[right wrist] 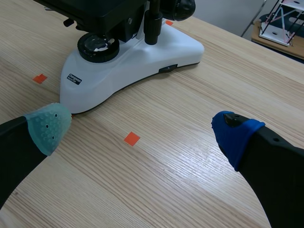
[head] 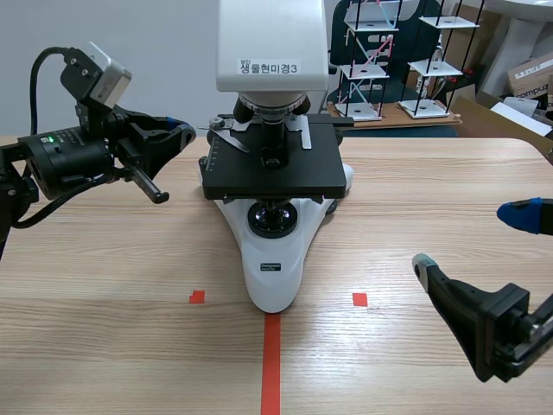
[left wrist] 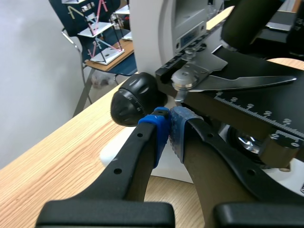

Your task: Return to the home posture

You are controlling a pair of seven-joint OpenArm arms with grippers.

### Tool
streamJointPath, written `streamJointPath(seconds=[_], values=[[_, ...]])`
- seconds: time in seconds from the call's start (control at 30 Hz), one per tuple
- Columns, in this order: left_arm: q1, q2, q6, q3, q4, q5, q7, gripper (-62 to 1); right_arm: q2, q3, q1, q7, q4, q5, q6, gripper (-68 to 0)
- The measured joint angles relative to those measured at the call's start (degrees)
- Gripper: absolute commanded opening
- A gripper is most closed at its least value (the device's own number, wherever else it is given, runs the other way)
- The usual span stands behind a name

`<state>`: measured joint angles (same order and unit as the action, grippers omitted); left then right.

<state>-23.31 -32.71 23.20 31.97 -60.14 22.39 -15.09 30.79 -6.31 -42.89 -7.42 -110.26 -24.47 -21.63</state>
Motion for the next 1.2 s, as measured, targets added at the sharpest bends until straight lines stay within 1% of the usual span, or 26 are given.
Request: streamJointPath(seconds=[0.03,0.1,0.2,0.27,0.37,0.6,0.67,0.73,0.77,0.8,0.9,0.97,1.1,1.2], values=[[0.68,-0.31,-0.13,-0.15,-0.22,-0.02,-0.83,-57.8,0.00,0.00,0.00,0.00,0.00,0.02,-0.02,0.4],[4.55,-2.45,0.24,-2.16,-3.17,0.17,-3.30,-57.8,0.02,0.00,0.00,0.04,0.00,0.04,0.02,0.4],[10.93,-5.42,0.42,-5.20,-6.16,-0.04,-2.51,-57.7,-0.02,0.00,-0.04,-0.04,0.00,0.00,-0.04,0.4],[12.98,-6.05,0.37,-6.14,-7.41,-0.24,-2.03,-57.8,0.02,0.00,0.00,-0.04,0.02,0.00,0.00,0.4],[12.81,-5.92,0.42,-6.29,-8.90,-0.24,-1.92,-57.8,0.00,0.00,-0.02,0.02,0.02,0.00,-0.02,0.4],[12.24,-5.73,0.31,-6.40,-9.01,-0.24,-2.10,-57.8,0.00,0.00,0.00,0.00,0.02,0.00,0.00,0.4],[12.81,-5.88,-1.29,-6.43,-9.16,-0.20,-2.80,-57.8,0.00,0.00,0.00,0.00,0.02,0.00,0.00,0.4],[14.25,-6.80,-1.97,-6.49,-10.01,-0.22,-2.78,-57.6,0.00,0.00,0.00,0.00,0.02,0.00,0.00,0.4],[15.41,-7.34,-2.14,-6.82,-10.71,-0.22,-2.78,-55.4,0.00,0.00,0.00,0.00,0.02,0.00,0.00,0.4],[16.83,-7.78,-2.12,-7.50,-11.47,-0.24,-2.73,-50.4,0.00,0.00,0.00,0.00,0.02,0.00,0.00,0.4],[21.75,-8.57,-2.12,-11.47,-14.19,-0.26,-2.69,-30.0,0.00,0.00,0.00,0.00,0.02,0.00,0.00,0.4],[25.00,-8.94,-2.19,-14.88,-16.04,-0.24,-2.73,-21.0,0.00,0.00,0.00,0.00,0.02,0.00,0.00,0.4],[32.59,-9.20,-2.34,-22.45,-19.67,-0.87,-2.78,-11.7,0.02,0.00,0.00,0.00,0.02,0.00,0.00,0.4],[39.43,-9.25,-2.38,-26.80,-22.67,-0.94,-2.75,-4.0,0.00,0.00,0.00,0.00,0.02,0.00,0.00,0.4]])
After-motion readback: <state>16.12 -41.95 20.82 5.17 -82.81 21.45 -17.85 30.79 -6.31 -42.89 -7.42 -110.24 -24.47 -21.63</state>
